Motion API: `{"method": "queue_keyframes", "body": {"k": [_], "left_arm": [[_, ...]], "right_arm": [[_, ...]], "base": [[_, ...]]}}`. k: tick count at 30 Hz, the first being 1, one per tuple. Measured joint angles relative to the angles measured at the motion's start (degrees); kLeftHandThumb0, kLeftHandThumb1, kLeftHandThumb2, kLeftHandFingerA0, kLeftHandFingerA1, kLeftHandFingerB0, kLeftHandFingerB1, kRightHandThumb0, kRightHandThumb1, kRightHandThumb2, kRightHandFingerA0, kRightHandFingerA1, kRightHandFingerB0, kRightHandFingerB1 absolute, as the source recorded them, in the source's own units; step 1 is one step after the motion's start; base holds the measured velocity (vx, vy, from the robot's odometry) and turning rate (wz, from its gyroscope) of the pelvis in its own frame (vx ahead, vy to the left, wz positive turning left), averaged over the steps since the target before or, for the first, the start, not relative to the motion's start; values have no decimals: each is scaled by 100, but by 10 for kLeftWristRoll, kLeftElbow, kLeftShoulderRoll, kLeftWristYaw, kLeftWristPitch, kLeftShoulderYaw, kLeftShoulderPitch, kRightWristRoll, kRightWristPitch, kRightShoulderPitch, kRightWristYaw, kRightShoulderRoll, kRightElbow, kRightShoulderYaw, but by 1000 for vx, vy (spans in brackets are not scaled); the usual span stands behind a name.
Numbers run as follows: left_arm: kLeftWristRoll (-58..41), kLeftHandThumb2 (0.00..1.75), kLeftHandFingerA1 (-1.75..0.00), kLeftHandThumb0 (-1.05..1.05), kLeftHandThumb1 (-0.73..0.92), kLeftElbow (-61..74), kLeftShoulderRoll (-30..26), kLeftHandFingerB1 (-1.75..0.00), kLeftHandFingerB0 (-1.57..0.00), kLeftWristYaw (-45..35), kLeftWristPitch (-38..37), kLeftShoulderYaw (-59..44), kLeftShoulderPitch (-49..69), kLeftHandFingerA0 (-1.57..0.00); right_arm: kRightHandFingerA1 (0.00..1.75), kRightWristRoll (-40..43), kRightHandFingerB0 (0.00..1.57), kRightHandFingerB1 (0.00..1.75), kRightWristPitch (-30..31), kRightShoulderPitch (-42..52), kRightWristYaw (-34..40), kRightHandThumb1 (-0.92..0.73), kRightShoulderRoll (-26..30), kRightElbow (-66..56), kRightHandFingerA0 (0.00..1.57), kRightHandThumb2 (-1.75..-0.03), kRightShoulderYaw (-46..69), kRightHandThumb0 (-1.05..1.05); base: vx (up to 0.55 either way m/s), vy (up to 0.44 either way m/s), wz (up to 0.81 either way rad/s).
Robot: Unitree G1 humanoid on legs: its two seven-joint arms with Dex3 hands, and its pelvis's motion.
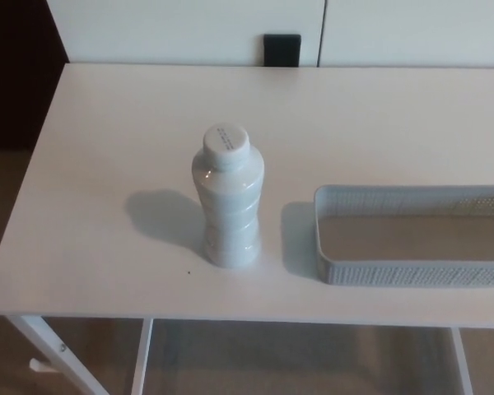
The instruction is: The robot walk up to a desk on which a bottle is kept on the left hand side and a container is kept on the right hand side. The robot uses its left hand to pick up the bottle and places it in the container.
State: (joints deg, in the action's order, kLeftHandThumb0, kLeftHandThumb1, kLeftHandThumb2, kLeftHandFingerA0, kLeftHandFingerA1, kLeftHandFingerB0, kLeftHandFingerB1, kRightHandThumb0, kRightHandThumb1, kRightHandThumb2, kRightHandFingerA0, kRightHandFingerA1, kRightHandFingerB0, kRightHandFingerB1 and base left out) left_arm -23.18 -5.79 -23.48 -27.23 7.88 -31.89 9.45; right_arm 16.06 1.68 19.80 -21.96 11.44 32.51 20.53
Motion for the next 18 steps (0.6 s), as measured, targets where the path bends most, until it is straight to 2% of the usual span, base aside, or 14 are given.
{"method": "queue_keyframes", "body": {"k": [3,4,6,8,12,14,18], "left_arm": [[0,70,-26,-46,32,33,12,-18,0,0,0,36,-15,0],[5,69,-26,-45,32,57,22,-18,0,0,1,76,-33,0],[5,69,-26,-45,32,57,22,-16,0,0,1,76,-33,0],[15,69,-24,-46,32,81,35,-15,0,2,2,131,-59,0],[38,69,-21,-48,33,88,50,-12,0,9,7,196,-88,0],[54,68,-19,-49,33,84,56,-10,0,15,10,231,-103,0],[70,68,-18,-52,34,75,61,-8,0,22,13,261,-116,0]], "right_arm": [[64,0,38,48,3,1,0,-45,0,-11,59,-54,-1,-41],[63,0,39,48,3,-1,0,-45,0,-17,58,-54,-3,-41],[65,0,38,49,3,-1,0,-43,0,-17,59,-53,-3,-41],[65,0,38,49,5,-2,0,-46,0,-20,58,-54,-5,-41],[63,0,37,48,11,0,1,-49,0,-33,56,-55,-8,-41],[63,-1,39,47,13,-3,0,-47,1,-34,61,-54,-12,-44],[62,-2,39,47,13,-9,1,-44,2,-28,59,-53,-15,-42]], "base": [[0,0,0],[0,0,0],[0,0,0],[0,0,0],[0,0,0],[0,0,0],[0,0,0]]}}
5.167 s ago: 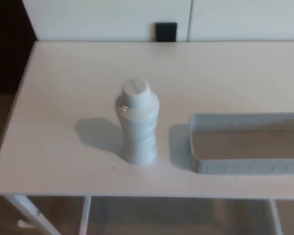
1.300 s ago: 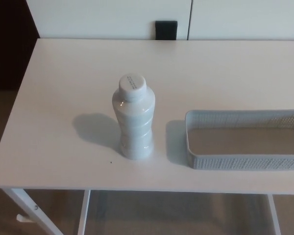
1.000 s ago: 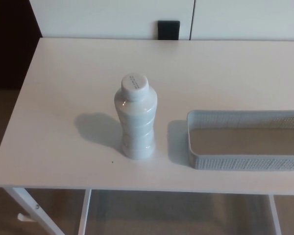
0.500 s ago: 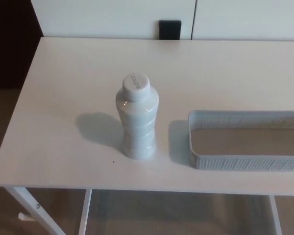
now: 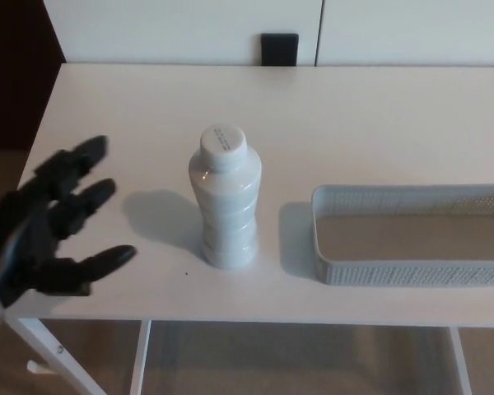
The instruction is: The robot walk up to a desk on which a bottle is kept on the left hand side and a container is kept on the right hand side. The robot uses its left hand to pick up the bottle and places it in the container.
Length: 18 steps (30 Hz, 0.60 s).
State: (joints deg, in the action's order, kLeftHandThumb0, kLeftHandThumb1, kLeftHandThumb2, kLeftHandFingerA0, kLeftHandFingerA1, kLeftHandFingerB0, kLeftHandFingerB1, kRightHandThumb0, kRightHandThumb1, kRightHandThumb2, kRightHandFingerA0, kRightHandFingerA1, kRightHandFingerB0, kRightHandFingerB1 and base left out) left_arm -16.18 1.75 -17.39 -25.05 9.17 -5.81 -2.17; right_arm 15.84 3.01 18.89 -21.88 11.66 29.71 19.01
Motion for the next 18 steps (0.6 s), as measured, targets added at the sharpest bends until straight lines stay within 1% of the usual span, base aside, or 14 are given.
{"method": "queue_keyframes", "body": {"k": [4,9,12,13,17,18], "left_arm": [[12,70,-21,-51,34,-10,7,-12,0,7,0,22,-9,0],[20,70,-21,-50,34,-16,17,-12,0,15,0,33,-17,0],[22,71,-22,-51,35,-16,23,-13,0,18,1,38,-17,0],[25,71,-22,-52,35,-16,25,-12,0,21,2,44,-18,0],[27,72,-24,-53,36,-15,26,-15,0,23,4,50,-20,0],[30,72,-26,-49,34,-13,28,-17,0,26,7,55,-22,0]], "right_arm": [[62,0,39,46,0,-8,-1,-45,0,13,61,-54,-1,-41],[63,-1,37,46,-2,-17,-1,-46,1,28,58,-54,-1,-39],[61,0,37,45,-2,-18,-1,-45,1,29,57,-53,-1,-41],[60,-1,38,46,-3,-19,-1,-47,1,29,58,-54,-1,-43],[60,-1,38,46,-3,-20,-1,-46,1,30,58,-54,-1,-43],[59,-3,38,45,-4,-20,-1,-48,2,30,59,-54,-3,-40]], "base": [[0,0,0],[0,0,0],[0,0,0],[0,0,0],[0,0,0],[0,0,0]]}}
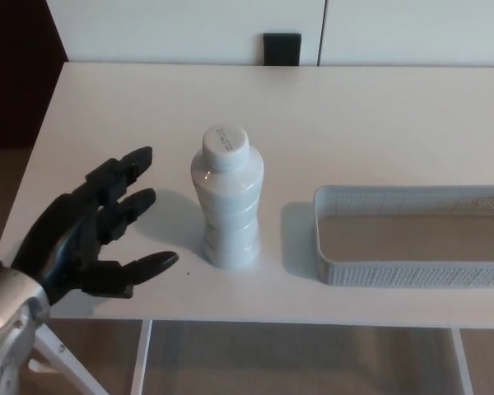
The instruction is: The robot walk up to a desk on which a bottle is kept on the left hand side and a container is kept on the right hand side. The robot uses its left hand to pick up the bottle and places it in the container.
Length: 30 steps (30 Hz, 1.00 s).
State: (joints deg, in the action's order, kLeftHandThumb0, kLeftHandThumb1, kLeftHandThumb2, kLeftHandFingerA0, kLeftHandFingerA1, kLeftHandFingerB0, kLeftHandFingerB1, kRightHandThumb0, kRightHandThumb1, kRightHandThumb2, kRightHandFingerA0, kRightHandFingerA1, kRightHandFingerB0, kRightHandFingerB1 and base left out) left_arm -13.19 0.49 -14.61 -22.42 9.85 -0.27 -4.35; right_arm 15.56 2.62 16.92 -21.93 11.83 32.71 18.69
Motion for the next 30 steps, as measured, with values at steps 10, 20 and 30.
{"method": "queue_keyframes", "body": {"k": [10,20,30], "left_arm": [[22,69,-34,-47,37,0,31,-18,0,16,6,36,-39,-6],[49,55,-31,-54,51,-102,62,-21,0,49,21,47,-144,-10],[85,69,-42,-58,41,-202,122,-23,-5,99,22,66,-239,-15]], "right_arm": [[61,-5,39,46,1,-1,6,-49,0,-10,60,-55,-5,-38],[59,-9,40,45,6,-4,15,-46,0,-38,61,-54,-11,-43],[59,-17,43,46,25,-4,28,-45,1,-89,65,-53,-20,-47]], "base": [[0,0,0],[0,0,0],[0,0,0]]}}
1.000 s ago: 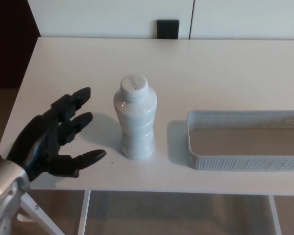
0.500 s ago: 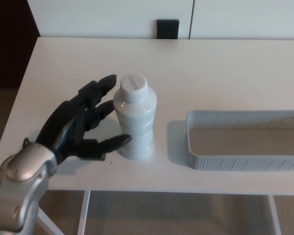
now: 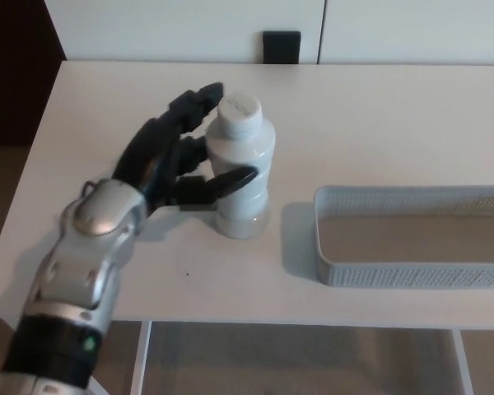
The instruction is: The robot walk up to a desk on which a bottle is kept on the left hand side and a container is kept on the right hand side. The robot uses its left hand to pick up the bottle and places it in the container.
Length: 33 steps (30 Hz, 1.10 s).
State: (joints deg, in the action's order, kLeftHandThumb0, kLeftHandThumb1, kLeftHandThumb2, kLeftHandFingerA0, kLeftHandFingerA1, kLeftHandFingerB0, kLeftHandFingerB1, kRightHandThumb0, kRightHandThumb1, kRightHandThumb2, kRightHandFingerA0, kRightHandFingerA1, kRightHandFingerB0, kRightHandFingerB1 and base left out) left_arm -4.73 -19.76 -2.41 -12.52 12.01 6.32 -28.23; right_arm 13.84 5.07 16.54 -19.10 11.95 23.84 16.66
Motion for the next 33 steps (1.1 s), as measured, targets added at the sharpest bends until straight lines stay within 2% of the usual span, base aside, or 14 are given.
{"method": "queue_keyframes", "body": {"k": [3,4,6,7,8,9,10,12,13,14,15,17,21,33], "left_arm": [[22,56,-28,-48,47,-38,11,-21,-3,25,11,20,-27,-8],[22,69,-40,-50,40,-38,11,-19,-4,25,11,20,-27,-13],[38,69,-40,-50,40,-81,18,-19,-4,38,26,33,-56,-13],[40,70,-40,-46,33,-93,19,-32,0,38,30,36,-64,-5],[42,82,-59,-27,33,-106,19,-44,-6,37,32,40,-72,-38],[46,82,-59,-27,33,-120,19,-44,-6,35,33,45,-80,-38],[49,58,-55,-29,61,-130,19,-35,-39,32,33,52,-86,-96],[55,58,-55,-29,61,-144,20,-35,-39,28,33,63,-93,-96],[55,61,-57,-23,76,-144,20,-37,-49,28,33,63,-93,-113],[60,61,-57,-23,76,-152,20,-37,-49,25,33,68,-101,-113],[62,66,-92,-13,87,-155,20,-49,-75,24,33,70,-104,-113],[68,65,-106,-18,84,-159,21,-64,-75,25,33,76,-108,-108],[82,64,-108,-18,83,-155,25,-81,-76,36,29,84,-107,-110],[86,65,-127,-13,84,-53,29,-76,-73,50,28,44,-82,-92]], "right_arm": [[59,-1,43,46,4,2,1,-46,0,-11,63,-53,-3,-46],[59,-1,40,45,4,2,1,-45,0,-11,63,-53,-3,-44],[59,-1,40,45,8,2,2,-45,0,-22,63,-53,-4,-44],[60,0,40,46,10,0,2,-47,0,-23,63,-54,-4,-42],[61,0,42,47,12,-1,2,-47,0,-23,63,-54,-3,-43],[61,0,42,47,14,-4,2,-47,1,-24,63,-54,-3,-43],[59,1,43,46,16,-7,2,-48,1,-24,62,-54,-2,-44],[59,1,43,46,19,-12,3,-48,1,-24,62,-54,-1,-44],[59,1,42,46,19,-12,3,-48,1,-24,63,-54,-1,-44],[59,1,42,46,21,-16,3,-48,2,-25,63,-54,-1,-44],[59,1,42,45,22,-18,3,-49,3,-25,64,-55,-1,-43],[59,1,44,46,24,-20,4,-50,3,-26,63,-54,-1,-44],[60,1,44,46,27,-21,6,-48,5,-26,64,-54,-1,-46],[61,-3,46,46,29,-34,11,-47,14,-25,69,-54,-4,-46]], "base": [[0,0,0],[0,0,0],[0,0,0],[0,0,0],[0,0,0],[0,0,0],[0,0,0],[0,0,0],[0,0,0],[0,0,0],[0,0,0],[0,0,0],[0,0,0],[0,0,0]]}}
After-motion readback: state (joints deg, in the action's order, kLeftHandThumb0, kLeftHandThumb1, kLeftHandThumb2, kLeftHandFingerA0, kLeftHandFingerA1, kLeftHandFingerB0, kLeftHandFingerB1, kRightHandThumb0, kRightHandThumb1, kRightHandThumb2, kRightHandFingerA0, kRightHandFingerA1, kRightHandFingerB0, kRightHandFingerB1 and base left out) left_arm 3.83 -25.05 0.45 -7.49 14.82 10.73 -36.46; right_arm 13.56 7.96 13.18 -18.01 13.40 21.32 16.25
